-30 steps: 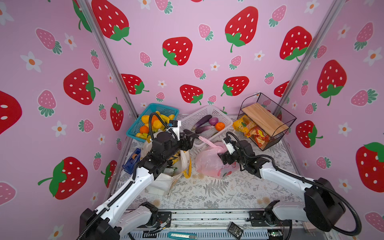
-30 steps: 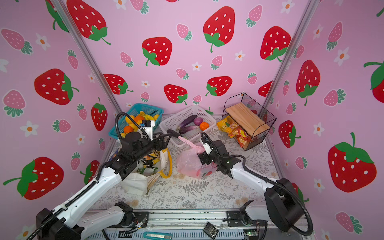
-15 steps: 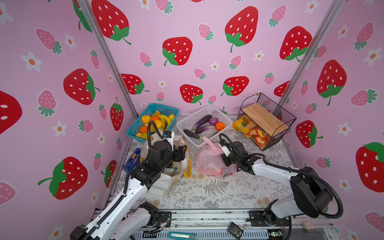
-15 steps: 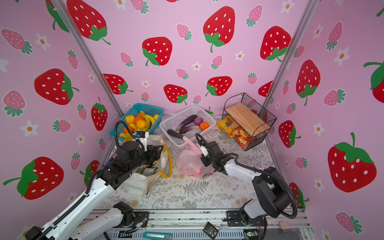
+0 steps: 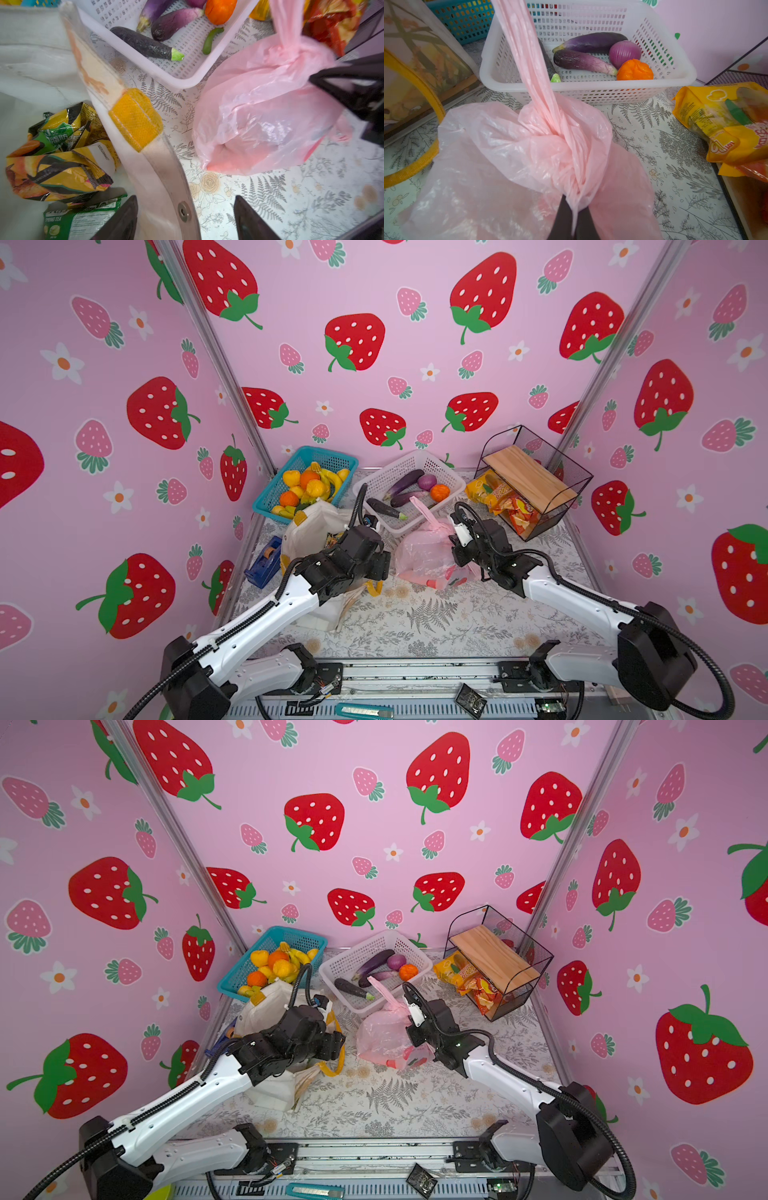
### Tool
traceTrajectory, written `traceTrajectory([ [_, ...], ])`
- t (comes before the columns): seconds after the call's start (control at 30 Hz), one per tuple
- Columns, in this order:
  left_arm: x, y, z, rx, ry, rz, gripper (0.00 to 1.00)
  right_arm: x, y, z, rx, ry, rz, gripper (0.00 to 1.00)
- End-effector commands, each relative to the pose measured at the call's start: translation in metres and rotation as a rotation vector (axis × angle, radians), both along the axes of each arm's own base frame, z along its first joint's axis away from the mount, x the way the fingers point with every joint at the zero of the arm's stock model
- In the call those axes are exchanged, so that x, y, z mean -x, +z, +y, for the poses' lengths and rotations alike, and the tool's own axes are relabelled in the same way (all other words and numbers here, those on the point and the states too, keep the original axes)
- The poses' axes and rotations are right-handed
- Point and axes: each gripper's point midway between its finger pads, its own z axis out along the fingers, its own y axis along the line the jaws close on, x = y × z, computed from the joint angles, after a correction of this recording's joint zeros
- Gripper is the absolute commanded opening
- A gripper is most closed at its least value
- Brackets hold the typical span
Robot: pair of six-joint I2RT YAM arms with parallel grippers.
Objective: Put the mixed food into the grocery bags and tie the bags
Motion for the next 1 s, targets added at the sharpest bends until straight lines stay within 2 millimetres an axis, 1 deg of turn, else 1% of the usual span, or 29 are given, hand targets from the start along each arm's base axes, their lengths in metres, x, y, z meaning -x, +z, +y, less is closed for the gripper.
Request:
traceTrajectory([
  [0.0,-0.008,-0.004,0.016,-0.164,0.056,-0.017,0.72,-0.007,0.015,-0.025,-0.019,-0.085,-0.015,0.00],
  [0.07,-0.010,-0.012,0.008,-0.175,0.042,-0.005,0.66,-0.009,0.026,-0.038,-0.044,-0.121,-0.027,0.00],
  [0.13,-0.010,-0.016,0.003,-0.193,0.033,-0.003,0.55,-0.009,0.041,-0.050,-0.077,-0.150,-0.047,0.00],
  [0.23,-0.008,-0.013,-0.005,-0.194,0.012,-0.010,0.34,-0.009,0.067,-0.067,-0.115,-0.194,-0.092,0.00],
  [0.3,-0.001,-0.012,-0.014,-0.154,-0.022,0.010,0.19,-0.011,0.084,-0.080,-0.126,-0.233,-0.128,0.00],
  [0.4,0.016,-0.009,-0.032,-0.082,-0.107,0.055,0.02,-0.017,0.106,-0.092,-0.143,-0.276,-0.171,0.00],
  [0.43,0.023,-0.007,-0.038,-0.064,-0.136,0.065,0.00,-0.018,0.112,-0.094,-0.151,-0.282,-0.180,0.00],
  [0.5,0.036,0.003,-0.054,-0.010,-0.202,0.069,0.00,-0.022,0.121,-0.094,-0.166,-0.288,-0.194,0.00],
  [0.63,0.050,0.023,-0.093,0.138,-0.326,0.062,0.00,-0.032,0.134,-0.092,-0.184,-0.297,-0.213,0.00],
  [0.77,0.051,0.041,-0.129,0.237,-0.416,0.064,0.00,-0.043,0.149,-0.098,-0.176,-0.329,-0.236,0.00],
  [0.83,0.051,0.047,-0.145,0.266,-0.460,0.060,0.00,-0.049,0.155,-0.103,-0.162,-0.353,-0.243,0.00],
  [0.9,0.046,0.052,-0.162,0.288,-0.504,0.040,0.00,-0.055,0.162,-0.112,-0.148,-0.391,-0.256,0.00],
  [0.97,0.039,0.053,-0.177,0.283,-0.537,0.027,0.00,-0.059,0.174,-0.123,-0.146,-0.427,-0.279,0.00],
])
